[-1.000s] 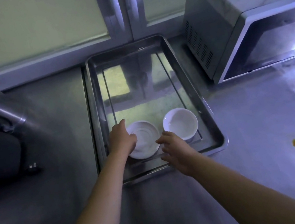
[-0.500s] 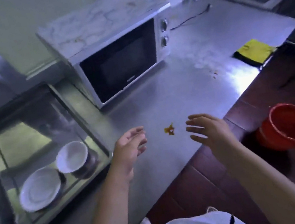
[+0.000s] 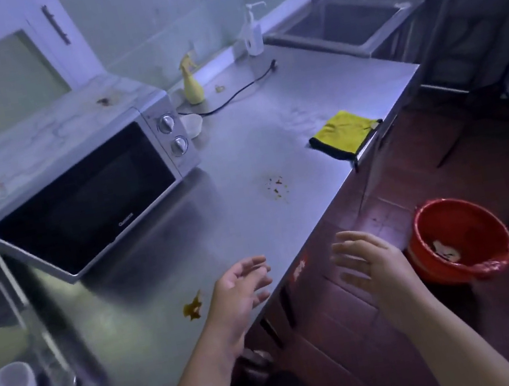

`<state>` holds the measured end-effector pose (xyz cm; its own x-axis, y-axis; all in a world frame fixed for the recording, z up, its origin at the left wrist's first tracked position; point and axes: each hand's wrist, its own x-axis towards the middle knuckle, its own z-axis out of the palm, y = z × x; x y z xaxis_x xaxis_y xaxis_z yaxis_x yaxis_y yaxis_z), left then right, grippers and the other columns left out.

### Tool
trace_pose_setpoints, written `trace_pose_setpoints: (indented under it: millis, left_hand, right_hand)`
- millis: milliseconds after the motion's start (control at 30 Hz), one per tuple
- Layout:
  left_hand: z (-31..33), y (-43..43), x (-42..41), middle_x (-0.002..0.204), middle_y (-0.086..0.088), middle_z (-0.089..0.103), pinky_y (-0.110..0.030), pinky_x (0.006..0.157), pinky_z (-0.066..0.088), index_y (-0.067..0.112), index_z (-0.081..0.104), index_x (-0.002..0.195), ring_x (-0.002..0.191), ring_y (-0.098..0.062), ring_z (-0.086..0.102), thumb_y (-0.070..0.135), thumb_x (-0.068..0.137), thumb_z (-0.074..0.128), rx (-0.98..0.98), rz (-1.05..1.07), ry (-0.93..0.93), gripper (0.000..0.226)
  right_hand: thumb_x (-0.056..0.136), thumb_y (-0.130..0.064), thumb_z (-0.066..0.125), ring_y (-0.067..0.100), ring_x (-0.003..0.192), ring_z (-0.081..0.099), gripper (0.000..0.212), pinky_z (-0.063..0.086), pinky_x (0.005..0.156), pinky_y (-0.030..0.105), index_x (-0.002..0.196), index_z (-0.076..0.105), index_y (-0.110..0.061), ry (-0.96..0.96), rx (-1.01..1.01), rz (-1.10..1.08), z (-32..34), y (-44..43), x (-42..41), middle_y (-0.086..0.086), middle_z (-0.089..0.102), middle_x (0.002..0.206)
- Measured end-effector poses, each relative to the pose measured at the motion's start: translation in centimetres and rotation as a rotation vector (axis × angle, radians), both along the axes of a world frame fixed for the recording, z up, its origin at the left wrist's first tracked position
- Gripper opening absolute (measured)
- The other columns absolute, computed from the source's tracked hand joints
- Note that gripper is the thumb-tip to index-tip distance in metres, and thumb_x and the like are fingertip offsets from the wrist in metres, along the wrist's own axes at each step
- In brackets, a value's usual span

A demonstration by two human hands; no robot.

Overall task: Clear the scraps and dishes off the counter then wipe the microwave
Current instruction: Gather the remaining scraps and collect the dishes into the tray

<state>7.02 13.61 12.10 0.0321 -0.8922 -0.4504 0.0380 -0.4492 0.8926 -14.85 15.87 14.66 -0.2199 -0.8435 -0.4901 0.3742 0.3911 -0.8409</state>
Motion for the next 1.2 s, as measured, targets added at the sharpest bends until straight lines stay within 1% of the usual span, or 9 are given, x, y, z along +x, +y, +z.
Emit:
trace_pose_setpoints:
  millis: [100,233,367,533,667,800,1000,1100,1200]
  left_hand:
    - [-0.2,-4.0,-2.1,0.106,-0.011,0.071,-0.032,0.079,0.055,0.014,0.072,0.103,0.091,-0.020,0.067,0.009,0.095,0.062,0.009,0.032,-0.022,0.014]
    - [-1.3,-11.1,-5.6,0.102,-0.008,0.070,-0.035,0.085,0.055,0.013,0.070,0.104,0.089,-0.019,0.065,0.008,0.095,0.062,0.019,0.060,0.018,0.013]
    - [-2.9,-20.6,-9.1,0.098,-0.008,0.068,-0.032,0.081,0.052,0.012,0.068,0.101,0.085,-0.018,0.062,0.005,0.096,0.060,0.030,0.115,0.094,0.012]
    - [-4.2,-30.7,-12.1,0.093,-0.005,0.067,-0.030,0.076,0.052,0.013,0.066,0.101,0.083,-0.017,0.062,0.006,0.096,0.060,0.061,0.142,0.177,0.011]
    - [-5.0,-37.5,-13.3,0.095,-0.006,0.063,-0.029,0.076,0.052,0.014,0.064,0.102,0.085,-0.017,0.060,0.007,0.095,0.060,0.073,0.219,0.122,0.011]
    - [-6.0,-42.5,-13.2,0.092,-0.004,0.059,-0.030,0.075,0.051,0.015,0.061,0.112,0.082,-0.014,0.057,0.005,0.095,0.058,0.079,0.303,0.051,0.020]
    - [-7.8,-50.8,-11.6,0.089,-0.002,0.054,-0.027,0.069,0.048,0.017,0.050,0.119,0.073,-0.012,0.052,0.005,0.096,0.057,0.160,0.607,-0.040,0.026]
    - [-8.0,-55.5,-9.5,0.102,-0.006,0.055,-0.030,0.072,0.053,0.014,0.054,0.123,0.084,-0.019,0.056,0.013,0.098,0.059,0.217,0.808,-0.038,0.025]
    - [-8.4,-59.4,-7.1,0.115,-0.009,0.055,-0.033,0.074,0.054,0.010,0.056,0.131,0.099,-0.023,0.058,0.021,0.097,0.061,0.263,1.003,0.005,0.036]
  right_hand:
    - [0.096,-0.005,0.056,0.021,0.089,0.070,0.018,0.054,0.074,0.031,0.102,0.071,-0.011,-0.006,-0.007,-0.004,-0.3,-3.7,-2.2,0.010,0.074,0.101]
    - [0.095,-0.005,0.058,0.029,0.095,0.069,0.018,0.054,0.089,0.043,0.109,0.070,-0.006,-0.005,-0.002,-0.012,-1.0,-10.1,-5.8,0.014,0.074,0.101]
    - [0.094,-0.004,0.059,0.025,0.087,0.070,0.019,0.055,0.074,0.034,0.109,0.071,-0.005,0.080,0.004,-0.045,-1.3,-18.0,-10.9,0.013,0.074,0.095]
    - [0.093,-0.004,0.058,0.029,0.091,0.073,0.021,0.059,0.076,0.035,0.106,0.074,-0.007,0.151,0.062,-0.062,-1.7,-27.1,-16.4,0.016,0.075,0.104]
    - [0.090,-0.004,0.059,0.024,0.086,0.074,0.019,0.056,0.077,0.036,0.095,0.076,-0.012,0.140,0.101,-0.076,-2.3,-33.3,-18.5,0.009,0.076,0.092]
    - [0.092,-0.007,0.060,0.022,0.086,0.074,0.018,0.058,0.072,0.030,0.103,0.073,-0.009,0.088,0.138,0.034,-3.5,-39.1,-18.9,0.009,0.076,0.098]
    - [0.094,-0.008,0.057,0.023,0.091,0.072,0.018,0.054,0.085,0.038,0.102,0.073,-0.013,0.021,0.180,0.260,-6.7,-49.6,-18.4,0.006,0.075,0.098]
    - [0.094,-0.007,0.057,0.024,0.094,0.072,0.019,0.055,0.080,0.034,0.105,0.072,-0.011,0.002,0.210,0.394,-8.2,-55.0,-18.4,0.008,0.075,0.100]
    - [0.094,-0.006,0.057,0.025,0.093,0.071,0.017,0.053,0.081,0.035,0.104,0.071,-0.009,0.016,0.214,0.501,-9.4,-60.5,-18.2,0.010,0.073,0.101]
